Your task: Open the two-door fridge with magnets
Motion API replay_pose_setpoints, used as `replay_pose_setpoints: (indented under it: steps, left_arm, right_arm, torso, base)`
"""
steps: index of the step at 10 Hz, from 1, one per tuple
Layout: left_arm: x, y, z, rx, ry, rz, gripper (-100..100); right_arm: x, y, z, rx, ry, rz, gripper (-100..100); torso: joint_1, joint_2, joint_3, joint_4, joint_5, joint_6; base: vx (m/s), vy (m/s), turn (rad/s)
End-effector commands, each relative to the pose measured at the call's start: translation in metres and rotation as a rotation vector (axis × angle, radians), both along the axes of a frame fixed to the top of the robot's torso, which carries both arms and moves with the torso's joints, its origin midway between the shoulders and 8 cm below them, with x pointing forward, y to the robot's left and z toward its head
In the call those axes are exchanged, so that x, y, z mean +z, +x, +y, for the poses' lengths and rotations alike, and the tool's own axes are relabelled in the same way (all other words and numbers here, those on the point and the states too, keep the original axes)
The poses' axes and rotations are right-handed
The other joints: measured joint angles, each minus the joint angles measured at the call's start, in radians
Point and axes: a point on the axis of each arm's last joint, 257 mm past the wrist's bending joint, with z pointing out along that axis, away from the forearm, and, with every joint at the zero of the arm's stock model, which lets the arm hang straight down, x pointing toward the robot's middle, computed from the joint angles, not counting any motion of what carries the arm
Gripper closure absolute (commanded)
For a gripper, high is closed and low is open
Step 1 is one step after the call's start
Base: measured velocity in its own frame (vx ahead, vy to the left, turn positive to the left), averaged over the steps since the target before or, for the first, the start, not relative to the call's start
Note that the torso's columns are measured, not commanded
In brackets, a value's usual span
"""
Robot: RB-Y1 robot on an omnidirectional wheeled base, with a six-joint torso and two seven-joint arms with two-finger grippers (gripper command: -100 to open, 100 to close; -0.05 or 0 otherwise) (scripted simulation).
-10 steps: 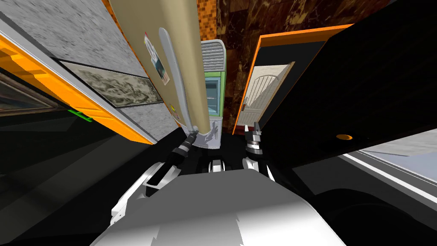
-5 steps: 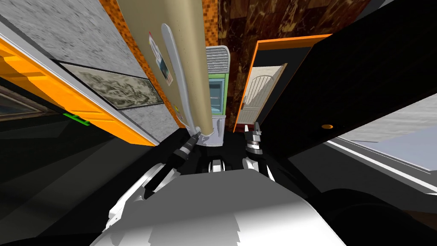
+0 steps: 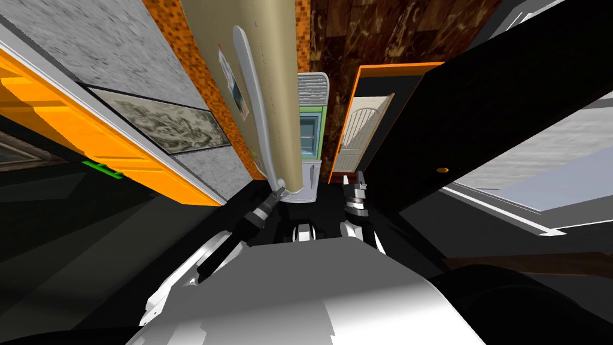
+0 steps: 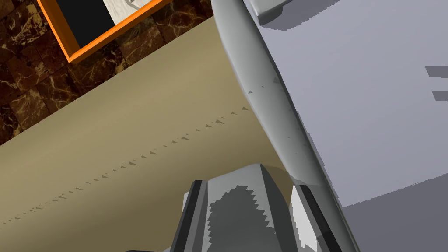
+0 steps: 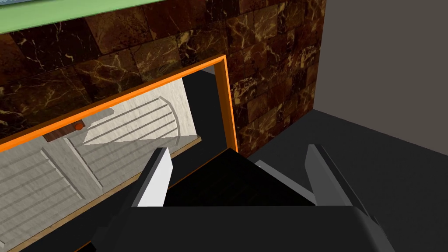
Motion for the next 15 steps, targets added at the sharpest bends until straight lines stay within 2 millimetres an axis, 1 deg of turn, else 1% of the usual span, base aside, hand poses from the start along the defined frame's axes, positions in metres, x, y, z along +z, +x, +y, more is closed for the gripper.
replay_pose_setpoints:
  steps: [1,2,3,4,5,8,9,10,11,12,15]
  left_arm:
    - [0.008,-0.005,-0.007,-0.033,0.001,-0.024,100]
    - [0.008,-0.01,-0.013,-0.058,-0.001,-0.022,100]
    - [0.008,-0.01,-0.013,-0.058,-0.001,-0.022,100]
    - [0.003,-0.01,-0.014,-0.058,0.0,-0.008,100]
    - [0.003,-0.015,-0.02,-0.086,0.0,-0.009,100]
    - [0.004,-0.019,-0.026,-0.11,-0.001,-0.012,100]
    - [0.005,-0.023,-0.031,-0.134,-0.001,-0.015,100]
    - [0.005,-0.023,-0.031,-0.134,-0.001,-0.015,100]
    - [0.006,-0.027,-0.036,-0.159,-0.002,-0.017,100]
    - [0.006,-0.027,-0.036,-0.159,-0.002,-0.017,100]
    - [0.007,-0.036,-0.045,-0.207,-0.003,-0.021,100]
  right_arm:
    - [0.0,0.0,0.0,0.0,0.0,0.0,0]
    - [0.0,0.0,0.0,0.0,0.0,0.0,0]
    - [0.0,0.0,0.0,0.0,0.0,0.0,0]
    - [0.0,0.0,0.0,0.0,0.0,0.0,0]
    - [0.0,0.0,0.0,0.0,0.0,0.0,0]
    - [0.0,0.0,0.0,0.0,0.0,0.0,0]
    - [0.0,0.0,0.0,0.0,0.0,0.0,0]
    - [0.0,0.0,0.0,0.0,0.0,0.0,0]
    - [0.0,0.0,0.0,0.0,0.0,0.0,0]
    - [0.0,0.0,0.0,0.0,0.0,0.0,0]
    - [0.0,0.0,0.0,0.0,0.0,0.0,0]
  torso:
    - [-0.001,0.0,0.0,0.0,0.0,-0.001]
    - [-0.002,0.0,0.0,-0.001,0.0,0.0]
    - [-0.004,0.005,0.004,-0.001,0.0,0.001]
    - [-0.006,0.004,0.004,-0.001,0.0,0.0]
    - [-0.015,0.0,0.002,-0.003,-0.002,0.002]
    - [-0.002,0.004,0.005,-0.002,0.001,0.002]
    - [-0.003,0.001,0.003,-0.002,0.001,0.001]
    - [-0.003,-0.001,0.0,-0.002,0.001,0.002]
    - [-0.005,-0.003,-0.001,-0.002,0.0,0.001]
    - [-0.002,-0.004,-0.002,-0.002,0.0,0.002]
    - [-0.004,-0.005,-0.003,-0.002,0.0,0.001]
  base:
    - [-0.123,0.26,-0.063]
    - [-0.163,0.281,-0.121]
    - [-0.126,0.267,-0.062]
    - [-0.057,0.115,-0.016]
    - [-0.043,0.158,-0.08]
    - [-0.055,0.207,-0.081]
    - [-0.031,0.211,-0.087]
    - [-0.045,0.187,-0.053]
    - [-0.052,0.24,-0.089]
    - [-0.055,0.223,-0.066]
    - [-0.059,0.231,-0.07]
